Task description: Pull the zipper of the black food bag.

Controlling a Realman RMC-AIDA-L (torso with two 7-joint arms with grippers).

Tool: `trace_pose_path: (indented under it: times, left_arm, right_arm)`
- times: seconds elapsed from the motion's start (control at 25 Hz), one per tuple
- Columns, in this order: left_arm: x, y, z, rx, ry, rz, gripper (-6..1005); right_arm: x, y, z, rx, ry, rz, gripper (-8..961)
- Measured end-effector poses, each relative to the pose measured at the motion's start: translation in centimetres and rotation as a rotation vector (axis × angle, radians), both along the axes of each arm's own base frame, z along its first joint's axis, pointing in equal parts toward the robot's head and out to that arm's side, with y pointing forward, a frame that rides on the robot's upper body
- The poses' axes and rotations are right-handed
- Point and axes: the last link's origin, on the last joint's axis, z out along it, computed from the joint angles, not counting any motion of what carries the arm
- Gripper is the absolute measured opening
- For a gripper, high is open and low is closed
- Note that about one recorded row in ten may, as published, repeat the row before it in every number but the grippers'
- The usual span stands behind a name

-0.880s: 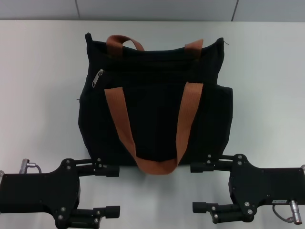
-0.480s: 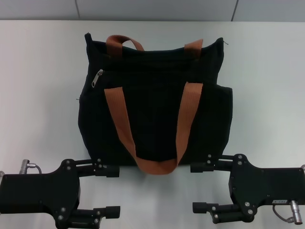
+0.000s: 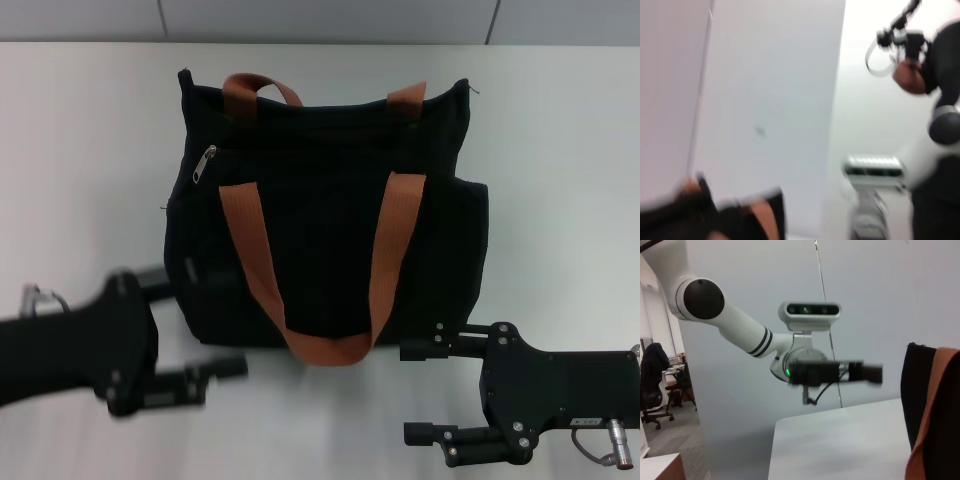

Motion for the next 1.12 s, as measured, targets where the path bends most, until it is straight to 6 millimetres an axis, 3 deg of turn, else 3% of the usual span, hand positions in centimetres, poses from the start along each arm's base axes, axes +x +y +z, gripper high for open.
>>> trace_pose_path:
  times: [0.16,0.2,0.24,0.32,0.4,0.48,0.56,0.64,0.72,1.12]
  left_arm:
    - [0.0,0.0,0.0,0.000,0.000,0.000,692]
    - [1.3,1.5,1.7,0.206,-0.154,0.008,690]
    - [1.7,2.2,3.0,0.303,-0.237,0.038,687]
    - [1.7,2.2,3.0,0.303,-0.237,0.038,683]
    - [0.6,4.1,5.6,0.470,-0.291,0.168,678]
    - [-0.3,5.1,6.2,0.500,-0.235,0.221,673]
    - [-0.3,5.1,6.2,0.500,-0.235,0.221,668]
    - [-2.2,6.7,6.3,0.488,-0.067,0.295,664]
    - [-2.7,6.9,5.6,0.442,0.025,0.288,659]
    - [-2.7,7.5,2.4,0.350,0.205,0.214,636]
  right_arm:
    - [0.1,0.0,0.0,-0.001,-0.002,-0.005,742]
    - [0.1,0.0,0.0,-0.001,-0.002,-0.008,742]
    - [0.1,0.0,0.1,-0.001,-0.002,-0.008,742]
    - [0.1,0.0,0.1,-0.001,-0.002,-0.009,742]
    - [0.2,-0.1,0.1,-0.001,-0.001,-0.010,742]
    - [0.2,-0.1,0.1,-0.001,0.000,-0.010,742]
    - [0.2,-0.1,0.2,0.000,0.001,-0.011,742]
    - [0.2,-0.1,0.2,0.001,0.002,-0.011,742]
    - [0.2,-0.1,0.2,0.002,0.001,-0.012,742]
    - [0.1,0.3,0.5,0.008,0.005,-0.022,741]
